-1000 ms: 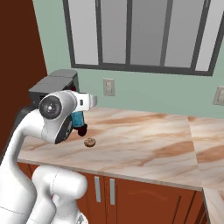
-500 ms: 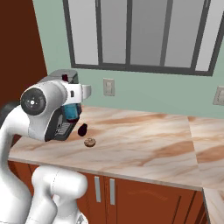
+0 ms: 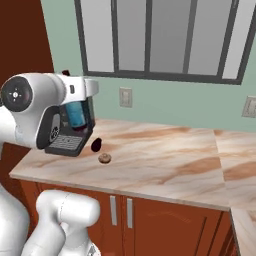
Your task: Place the beer on the top shelf of the fridge to keep it out of children's reach, and place the mushroom and eggplant on lower shelves for easy access.
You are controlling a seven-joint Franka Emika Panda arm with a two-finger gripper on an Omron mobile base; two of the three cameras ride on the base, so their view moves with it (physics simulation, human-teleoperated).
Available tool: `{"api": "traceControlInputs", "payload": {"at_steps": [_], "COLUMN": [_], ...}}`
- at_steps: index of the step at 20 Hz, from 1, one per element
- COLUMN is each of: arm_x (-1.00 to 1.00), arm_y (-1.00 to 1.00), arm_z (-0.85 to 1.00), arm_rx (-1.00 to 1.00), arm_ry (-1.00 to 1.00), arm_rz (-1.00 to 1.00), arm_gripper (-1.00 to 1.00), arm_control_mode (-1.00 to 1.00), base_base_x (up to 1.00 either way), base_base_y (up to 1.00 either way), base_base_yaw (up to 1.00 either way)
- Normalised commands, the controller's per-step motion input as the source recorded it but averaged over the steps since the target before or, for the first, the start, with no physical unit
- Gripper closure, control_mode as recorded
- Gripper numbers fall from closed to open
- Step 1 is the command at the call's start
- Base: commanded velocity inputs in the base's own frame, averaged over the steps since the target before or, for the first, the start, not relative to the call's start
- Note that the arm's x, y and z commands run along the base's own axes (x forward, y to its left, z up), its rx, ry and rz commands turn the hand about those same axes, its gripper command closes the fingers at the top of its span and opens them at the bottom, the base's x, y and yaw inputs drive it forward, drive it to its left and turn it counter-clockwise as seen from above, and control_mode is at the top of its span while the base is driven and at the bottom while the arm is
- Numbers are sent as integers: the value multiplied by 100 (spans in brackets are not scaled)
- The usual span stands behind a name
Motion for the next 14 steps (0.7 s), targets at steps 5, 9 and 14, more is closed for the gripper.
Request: {"api": "traceControlInputs", "payload": {"at_steps": [5, 9, 14], "arm_x": [0, 0, 0], "arm_y": [0, 0, 0], "arm_z": [0, 0, 0], "arm_rx": [0, 0, 0], "arm_ry": [0, 0, 0], "arm_rz": [0, 0, 0], "arm_gripper": [100, 100, 100], "arm_control_mode": [100, 100, 100], "base_base_x": [-97, -90, -42], "base_base_y": [1, 19, 39], "base_base_yaw": [5, 19, 38]}}
